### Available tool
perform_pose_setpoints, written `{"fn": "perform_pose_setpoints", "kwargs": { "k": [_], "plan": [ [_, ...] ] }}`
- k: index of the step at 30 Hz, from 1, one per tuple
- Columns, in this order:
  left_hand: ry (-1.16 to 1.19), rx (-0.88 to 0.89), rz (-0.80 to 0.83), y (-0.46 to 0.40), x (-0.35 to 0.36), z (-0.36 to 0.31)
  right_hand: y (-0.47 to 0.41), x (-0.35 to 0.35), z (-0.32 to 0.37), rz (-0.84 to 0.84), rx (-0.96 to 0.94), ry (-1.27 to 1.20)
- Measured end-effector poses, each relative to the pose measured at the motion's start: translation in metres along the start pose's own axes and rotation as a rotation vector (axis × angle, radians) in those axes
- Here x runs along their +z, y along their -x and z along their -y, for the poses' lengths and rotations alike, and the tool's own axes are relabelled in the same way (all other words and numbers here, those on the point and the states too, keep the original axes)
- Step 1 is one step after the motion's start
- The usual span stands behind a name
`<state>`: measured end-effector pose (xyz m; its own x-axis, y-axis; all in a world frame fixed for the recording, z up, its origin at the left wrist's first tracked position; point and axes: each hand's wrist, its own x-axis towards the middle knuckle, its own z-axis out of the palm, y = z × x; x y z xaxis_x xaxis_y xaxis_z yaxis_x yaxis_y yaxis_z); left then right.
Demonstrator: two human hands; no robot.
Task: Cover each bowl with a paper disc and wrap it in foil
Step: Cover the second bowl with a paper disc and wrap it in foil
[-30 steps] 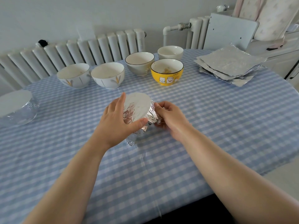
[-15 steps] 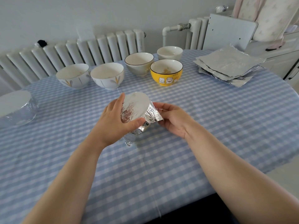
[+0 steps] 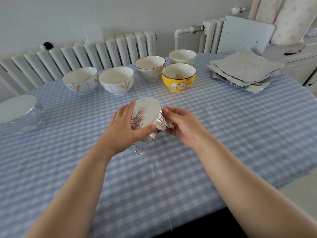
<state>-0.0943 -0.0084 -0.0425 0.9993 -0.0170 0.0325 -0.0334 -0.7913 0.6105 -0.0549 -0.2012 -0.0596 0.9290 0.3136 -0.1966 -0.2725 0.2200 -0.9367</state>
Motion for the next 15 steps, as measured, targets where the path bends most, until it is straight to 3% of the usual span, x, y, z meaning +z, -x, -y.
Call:
{"fn": "perform_pose_setpoints", "kwargs": {
  "k": [3, 5, 10, 15],
  "plan": [
    [-0.020, 0.004, 0.003, 0.000, 0.000, -0.002, -0.001, -0.004, -0.002, 0.007, 0.021, -0.285],
    [-0.050, 0.012, 0.005, -0.001, 0.000, -0.004, -0.001, -0.007, -0.004, 0.017, 0.002, -0.314],
    [-0.100, 0.020, 0.005, 0.000, 0.002, -0.005, 0.000, -0.017, -0.007, 0.031, 0.026, -0.159],
    [-0.113, 0.023, -0.001, 0.000, 0.003, -0.006, 0.000, -0.018, -0.012, -0.040, -0.098, 0.085]
  ]
}}
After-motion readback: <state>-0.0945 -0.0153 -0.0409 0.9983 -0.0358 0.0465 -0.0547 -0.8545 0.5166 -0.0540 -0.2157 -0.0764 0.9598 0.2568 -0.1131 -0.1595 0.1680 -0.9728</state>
